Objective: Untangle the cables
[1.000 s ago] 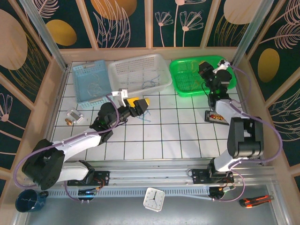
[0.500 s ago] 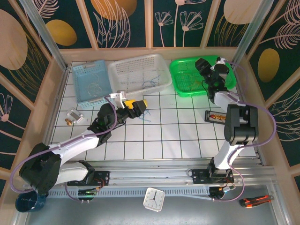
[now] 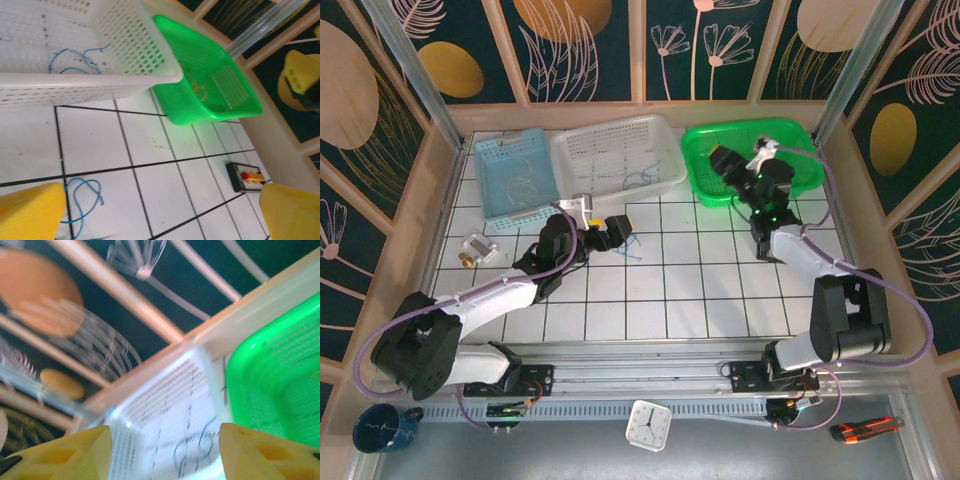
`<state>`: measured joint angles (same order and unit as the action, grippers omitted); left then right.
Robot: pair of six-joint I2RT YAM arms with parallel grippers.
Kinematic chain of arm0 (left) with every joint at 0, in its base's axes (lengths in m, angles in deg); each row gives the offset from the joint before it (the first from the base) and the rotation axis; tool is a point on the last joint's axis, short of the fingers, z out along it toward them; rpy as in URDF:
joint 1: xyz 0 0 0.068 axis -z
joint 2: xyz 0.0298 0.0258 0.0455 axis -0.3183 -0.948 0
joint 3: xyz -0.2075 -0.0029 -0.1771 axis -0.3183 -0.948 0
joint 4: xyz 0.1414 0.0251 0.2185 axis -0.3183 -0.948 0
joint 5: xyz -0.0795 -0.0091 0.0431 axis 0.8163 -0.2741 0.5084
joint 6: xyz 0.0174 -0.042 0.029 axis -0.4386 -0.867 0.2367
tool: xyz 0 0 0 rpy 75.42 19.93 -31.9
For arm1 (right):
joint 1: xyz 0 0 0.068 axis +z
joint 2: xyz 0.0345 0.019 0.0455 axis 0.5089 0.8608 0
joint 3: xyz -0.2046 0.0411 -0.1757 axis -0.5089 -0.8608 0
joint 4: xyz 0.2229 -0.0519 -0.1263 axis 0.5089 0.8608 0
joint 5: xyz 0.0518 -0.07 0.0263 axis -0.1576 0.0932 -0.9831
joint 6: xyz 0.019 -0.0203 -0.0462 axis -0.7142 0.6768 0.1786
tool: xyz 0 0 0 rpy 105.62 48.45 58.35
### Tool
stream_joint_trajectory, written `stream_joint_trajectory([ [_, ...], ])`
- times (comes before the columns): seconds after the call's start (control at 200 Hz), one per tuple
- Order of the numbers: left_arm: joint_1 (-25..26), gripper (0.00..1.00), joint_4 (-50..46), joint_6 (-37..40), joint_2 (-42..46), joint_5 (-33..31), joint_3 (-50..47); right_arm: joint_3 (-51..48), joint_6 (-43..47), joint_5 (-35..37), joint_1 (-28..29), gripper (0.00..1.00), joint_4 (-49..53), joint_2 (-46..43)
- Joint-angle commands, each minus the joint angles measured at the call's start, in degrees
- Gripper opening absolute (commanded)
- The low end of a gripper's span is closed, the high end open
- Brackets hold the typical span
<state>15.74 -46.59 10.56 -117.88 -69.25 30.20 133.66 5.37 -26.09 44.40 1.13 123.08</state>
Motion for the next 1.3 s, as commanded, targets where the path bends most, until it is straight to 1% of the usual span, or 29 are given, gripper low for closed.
stream_joint_trajectory([
  [0.0,-1.5,0.99,-3.9,0.2,-1.3,-0.6,1.6,-3.4,4.6,3.2,6.5,0.58,5.6,-1.6],
  [0.145,-3.2,0.99,-4.2,-0.2,-1.2,0.5,1.3,-7.0,9.8,6.4,16.1,0.59,8.8,0.2],
  [0.305,-4.9,0.99,-4.7,-0.1,-0.2,1.7,1.1,-7.2,18.3,10.4,25.7,0.6,11.8,5.1],
  [0.415,-5.4,0.99,-4.7,-0.2,0.5,2.0,0.9,-5.7,21.2,14.1,30.1,0.6,14.4,9.2],
  [0.52,-5.5,0.99,-4.0,-0.9,0.9,2.2,0.1,-4.0,22.1,16.3,32.9,0.61,15.7,12.8],
  [0.651,-5.6,0.99,-3.1,-1.7,1.7,2.5,-1.0,-1.6,22.5,19.6,35.3,0.62,17.2,16.4],
  [0.776,-5.7,0.99,-2.5,-2.1,2.3,2.6,-1.9,0.1,22.1,22.0,35.8,0.62,17.9,18.6],
  [0.926,-5.7,0.99,-2.1,-2.3,3.0,2.6,-2.3,1.1,21.9,22.2,35.8,0.61,18.0,20.3],
  [1.136,-5.8,0.99,-1.4,-2.6,3.3,2.7,-2.6,0.7,21.2,21.7,35.8,0.54,17.3,21.5],
  [1.226,-5.9,0.99,-1.1,-2.6,3.2,2.9,-2.6,0.4,21.0,21.8,35.8,0.47,16.9,21.7],
  [1.296,-5.9,0.99,-1.1,-2.6,3.2,3.0,-2.5,0.3,21.0,21.8,35.8,0.35,16.7,21.9],
])
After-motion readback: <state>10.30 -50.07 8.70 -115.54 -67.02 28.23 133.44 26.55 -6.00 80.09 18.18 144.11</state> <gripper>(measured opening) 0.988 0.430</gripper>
